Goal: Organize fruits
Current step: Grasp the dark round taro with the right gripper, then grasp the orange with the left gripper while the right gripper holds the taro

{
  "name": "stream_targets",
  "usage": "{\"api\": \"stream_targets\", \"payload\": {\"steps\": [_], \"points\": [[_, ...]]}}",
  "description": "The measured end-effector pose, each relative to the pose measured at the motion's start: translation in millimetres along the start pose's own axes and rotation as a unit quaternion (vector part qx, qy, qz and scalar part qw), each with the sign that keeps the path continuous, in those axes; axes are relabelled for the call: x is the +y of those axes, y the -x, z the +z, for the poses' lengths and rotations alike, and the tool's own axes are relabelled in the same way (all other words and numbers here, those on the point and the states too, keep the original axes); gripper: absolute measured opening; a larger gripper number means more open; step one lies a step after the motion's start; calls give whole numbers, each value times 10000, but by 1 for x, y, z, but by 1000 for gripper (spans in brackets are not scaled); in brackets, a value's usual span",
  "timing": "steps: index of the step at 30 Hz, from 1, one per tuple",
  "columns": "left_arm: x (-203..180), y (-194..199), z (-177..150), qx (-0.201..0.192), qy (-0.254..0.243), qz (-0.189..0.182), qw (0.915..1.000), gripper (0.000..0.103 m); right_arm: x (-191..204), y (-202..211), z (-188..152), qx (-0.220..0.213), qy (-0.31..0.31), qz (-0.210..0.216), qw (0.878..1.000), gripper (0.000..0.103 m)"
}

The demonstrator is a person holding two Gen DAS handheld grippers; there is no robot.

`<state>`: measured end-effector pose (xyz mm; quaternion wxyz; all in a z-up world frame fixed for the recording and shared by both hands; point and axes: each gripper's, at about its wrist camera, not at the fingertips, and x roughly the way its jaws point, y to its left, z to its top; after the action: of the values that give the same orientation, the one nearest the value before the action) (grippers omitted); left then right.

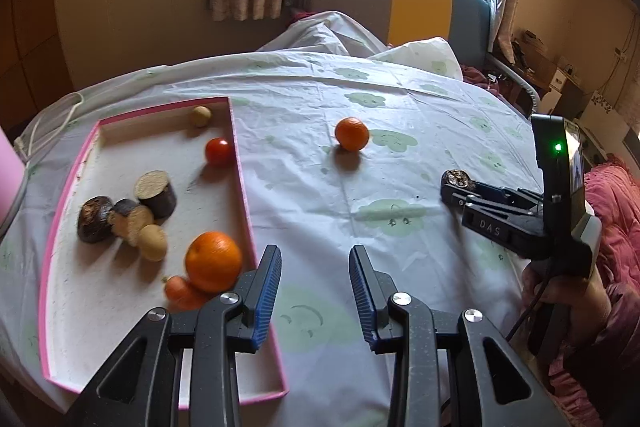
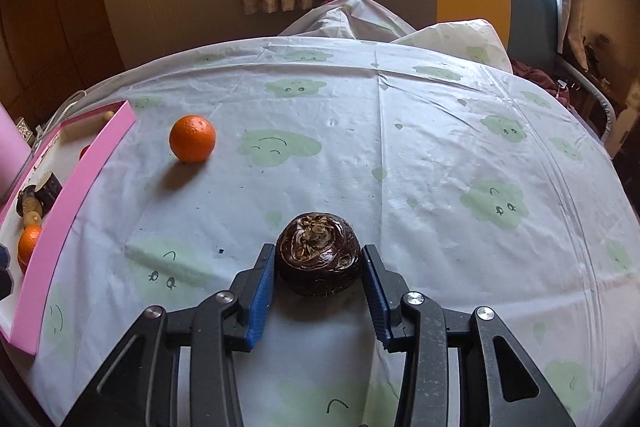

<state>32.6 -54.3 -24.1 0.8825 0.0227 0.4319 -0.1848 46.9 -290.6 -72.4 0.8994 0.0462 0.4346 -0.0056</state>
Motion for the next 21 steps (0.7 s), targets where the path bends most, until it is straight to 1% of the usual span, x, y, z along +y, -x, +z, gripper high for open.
{"api": "stream_targets", "payload": {"steps": [3,7,12,14,15,17,18,19,21], "points": [[-4,-10,9,65,16,-104,9999,36,-2,0,-2,-78,-62,55,9999,43],[-7,-26,25,196,135,-219,9995,36,0,-1,-3,-91,-35,6,10000,44],[-11,-50,50,282,182,-274,9991,36,1,-1,-4,-121,-19,-13,9999,44],[-11,-63,60,399,214,-248,9987,37,-1,-1,-4,-144,-43,16,9999,44],[-11,-68,65,437,265,-282,9983,39,-1,-1,-5,-156,-53,24,9999,44],[-11,-80,76,505,334,-356,9975,48,-1,-1,-5,-159,-41,12,9999,44],[-13,-85,81,529,337,-363,9974,56,-1,-2,-5,-167,-39,9,9999,44],[-15,-90,85,528,319,-405,9973,60,-1,-2,-5,-175,-41,11,9998,44],[-22,-100,94,541,247,-381,9975,60,-1,-2,-5,-183,-51,24,9998,44]]}}
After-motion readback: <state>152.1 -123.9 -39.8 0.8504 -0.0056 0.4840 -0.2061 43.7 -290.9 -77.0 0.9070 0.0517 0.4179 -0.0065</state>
